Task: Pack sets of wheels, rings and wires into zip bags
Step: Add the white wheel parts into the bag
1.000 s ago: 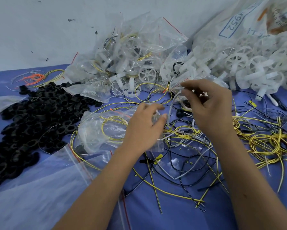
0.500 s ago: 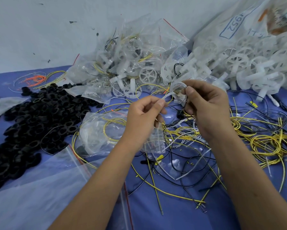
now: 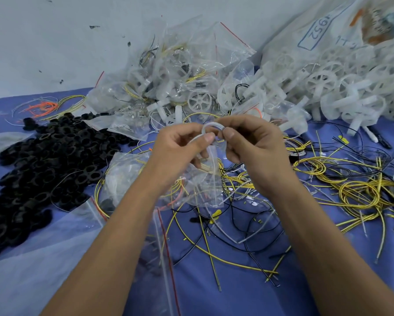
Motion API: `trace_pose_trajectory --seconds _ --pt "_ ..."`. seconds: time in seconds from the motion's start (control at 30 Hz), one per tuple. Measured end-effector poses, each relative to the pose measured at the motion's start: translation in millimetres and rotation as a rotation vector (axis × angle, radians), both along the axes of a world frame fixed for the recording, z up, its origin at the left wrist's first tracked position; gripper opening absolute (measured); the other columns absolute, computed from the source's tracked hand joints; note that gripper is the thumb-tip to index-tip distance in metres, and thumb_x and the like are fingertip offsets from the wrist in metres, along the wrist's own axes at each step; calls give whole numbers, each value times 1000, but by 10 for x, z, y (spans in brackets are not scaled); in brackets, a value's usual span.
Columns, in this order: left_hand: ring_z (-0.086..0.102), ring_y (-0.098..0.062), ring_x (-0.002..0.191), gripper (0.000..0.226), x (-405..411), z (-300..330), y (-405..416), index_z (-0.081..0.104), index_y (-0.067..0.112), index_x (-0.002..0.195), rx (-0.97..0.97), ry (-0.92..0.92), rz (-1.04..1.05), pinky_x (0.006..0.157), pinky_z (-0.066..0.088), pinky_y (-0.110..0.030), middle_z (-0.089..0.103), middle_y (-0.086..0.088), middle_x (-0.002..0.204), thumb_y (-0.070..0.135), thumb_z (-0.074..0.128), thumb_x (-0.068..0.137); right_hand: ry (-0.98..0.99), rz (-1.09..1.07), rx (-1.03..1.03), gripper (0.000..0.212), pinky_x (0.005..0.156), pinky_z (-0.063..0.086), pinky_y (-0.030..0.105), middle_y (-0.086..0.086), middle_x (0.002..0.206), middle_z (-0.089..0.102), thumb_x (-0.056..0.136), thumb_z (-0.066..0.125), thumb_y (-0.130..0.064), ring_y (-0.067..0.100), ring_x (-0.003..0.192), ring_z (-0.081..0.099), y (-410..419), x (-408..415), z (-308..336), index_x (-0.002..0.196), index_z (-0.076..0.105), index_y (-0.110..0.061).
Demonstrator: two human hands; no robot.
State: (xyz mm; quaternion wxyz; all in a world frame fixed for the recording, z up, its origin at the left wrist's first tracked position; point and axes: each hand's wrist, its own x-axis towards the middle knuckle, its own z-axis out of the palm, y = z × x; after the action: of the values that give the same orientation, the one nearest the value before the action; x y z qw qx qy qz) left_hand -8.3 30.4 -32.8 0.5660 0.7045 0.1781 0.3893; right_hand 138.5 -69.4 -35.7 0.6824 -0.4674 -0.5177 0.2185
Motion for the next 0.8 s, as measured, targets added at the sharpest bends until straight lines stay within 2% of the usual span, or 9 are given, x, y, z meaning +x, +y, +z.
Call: trace_pose_trajectory --seconds 0.1,0.17,0.3,0.4,0.47,0.57,0.63,0.7,0.8 --pt "58 -16 58 14 -11 5 36 78 13 86 -21 -39 74 50 48 -23 63 -8 68 10 68 96 -149 -102 -26 14 61 43 21 -8 82 67 98 63 -7 8 68 54 42 -77 -40 107 73 -11" --pt "57 -15 56 17 39 -2 16 77 11 82 -104 -94 181 51 48 -22 63 -9 66 8 67 96 -239 -140 -60 19 65 46 24 -3 87 66 98 66 -15 13 76 57 67 -125 -88 115 73 -15" --pt "61 -14 60 19 201 -15 -102 75 14 77 -405 -193 322 57 54 -23 66 -3 66 7 69 94 -201 -141 -82 29 78 58 37 -4 96 72 93 72 -14 18 88 69 85 -217 -131 121 72 -21" --pt "58 -17 67 17 273 -39 -162 73 13 80 -631 -171 304 57 51 -21 68 -7 77 4 67 93 -214 -184 -80 29 63 59 32 -17 82 70 88 75 -6 12 72 69 90 -213 -161 115 75 -18" --pt "54 -13 61 17 287 -59 -164 71 14 79 -696 -107 298 50 45 -17 66 -7 77 4 67 92 -259 -241 -84 27 59 58 33 -13 79 70 87 76 -4 14 66 67 92 -212 -183 111 77 -17" --pt "48 -8 52 10 283 -67 -145 67 12 87 -738 9 244 43 39 -15 60 0 65 5 62 93 -252 -319 -44 16 51 53 27 -4 76 70 88 75 -3 14 60 66 84 -227 -184 100 79 -13" --pt "48 -7 49 7 261 -50 -132 66 10 91 -761 46 168 42 39 -15 61 1 67 11 61 96 -269 -348 -39 9 51 54 31 -2 76 71 90 74 -6 15 59 66 79 -204 -174 95 79 -11" --pt "50 -8 49 13 226 -25 -113 65 9 94 -788 41 94 44 42 -16 65 -1 71 20 60 99 -267 -371 -43 5 49 54 33 -5 73 71 91 74 -9 15 57 65 80 -171 -170 92 77 -12" --pt "53 -12 53 26 215 -21 -139 64 9 99 -723 28 81 47 45 -21 71 -3 78 33 54 103 -116 -382 -56 6 44 51 28 -3 63 69 90 74 -10 21 48 63 86 -154 -174 86 75 -14"
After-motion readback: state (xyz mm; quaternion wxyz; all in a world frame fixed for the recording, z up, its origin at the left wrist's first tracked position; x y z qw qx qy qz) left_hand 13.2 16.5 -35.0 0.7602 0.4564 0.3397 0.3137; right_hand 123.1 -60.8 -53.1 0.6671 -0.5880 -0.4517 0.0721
